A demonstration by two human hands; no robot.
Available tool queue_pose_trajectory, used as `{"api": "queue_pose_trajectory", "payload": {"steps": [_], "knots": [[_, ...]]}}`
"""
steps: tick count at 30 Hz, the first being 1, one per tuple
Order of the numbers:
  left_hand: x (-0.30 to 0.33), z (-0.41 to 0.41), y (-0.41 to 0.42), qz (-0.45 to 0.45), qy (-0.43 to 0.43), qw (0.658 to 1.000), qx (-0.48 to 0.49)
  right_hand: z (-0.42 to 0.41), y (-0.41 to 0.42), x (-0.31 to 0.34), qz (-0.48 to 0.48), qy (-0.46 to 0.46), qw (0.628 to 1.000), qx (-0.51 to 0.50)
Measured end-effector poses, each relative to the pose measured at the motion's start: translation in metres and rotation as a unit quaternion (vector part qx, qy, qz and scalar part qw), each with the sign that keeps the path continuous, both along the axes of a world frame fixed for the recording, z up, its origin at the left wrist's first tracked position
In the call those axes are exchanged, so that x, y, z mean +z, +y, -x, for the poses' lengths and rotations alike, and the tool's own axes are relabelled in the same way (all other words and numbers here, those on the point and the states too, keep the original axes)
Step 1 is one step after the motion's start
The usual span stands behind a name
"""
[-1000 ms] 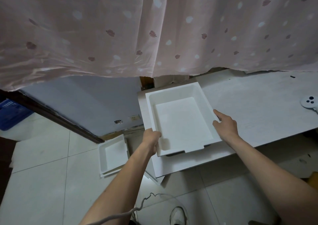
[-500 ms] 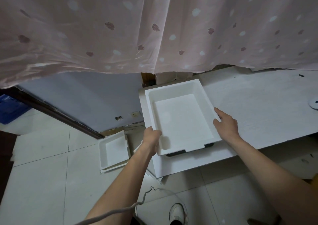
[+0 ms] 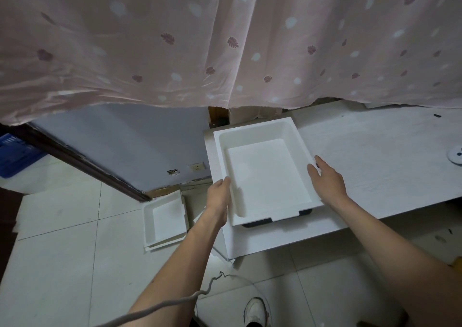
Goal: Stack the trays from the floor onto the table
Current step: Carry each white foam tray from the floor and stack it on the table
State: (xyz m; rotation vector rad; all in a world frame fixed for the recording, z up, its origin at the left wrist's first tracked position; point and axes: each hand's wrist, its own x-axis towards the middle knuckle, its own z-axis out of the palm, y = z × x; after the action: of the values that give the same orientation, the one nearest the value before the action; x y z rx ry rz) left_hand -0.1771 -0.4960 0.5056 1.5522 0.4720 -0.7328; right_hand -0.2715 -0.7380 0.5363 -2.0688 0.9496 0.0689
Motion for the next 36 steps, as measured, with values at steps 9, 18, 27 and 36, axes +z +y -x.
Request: {"api": "queue_pose_trajectory", "payload": {"steps": [9, 18, 27, 36], "knots": [[0.000, -0.022, 0.060, 0.026, -0.010, 0.998, 0.052, -0.044, 0.058, 0.028, 0.071, -0.041, 0.996, 0.038], [-0.001, -0.058, 0.188, -0.015, -0.045, 0.989, 0.142, -0.127, 0.191, 0.043, 0.051, -0.110, 0.981, 0.152], [-0.010, -0.106, 0.322, -0.053, -0.056, 0.980, 0.181, -0.196, 0.320, -0.009, 0.034, -0.076, 0.972, 0.219], [-0.123, -0.115, 0.377, -0.056, -0.043, 0.987, 0.146, -0.207, 0.386, -0.158, -0.011, -0.004, 0.981, 0.191]]}}
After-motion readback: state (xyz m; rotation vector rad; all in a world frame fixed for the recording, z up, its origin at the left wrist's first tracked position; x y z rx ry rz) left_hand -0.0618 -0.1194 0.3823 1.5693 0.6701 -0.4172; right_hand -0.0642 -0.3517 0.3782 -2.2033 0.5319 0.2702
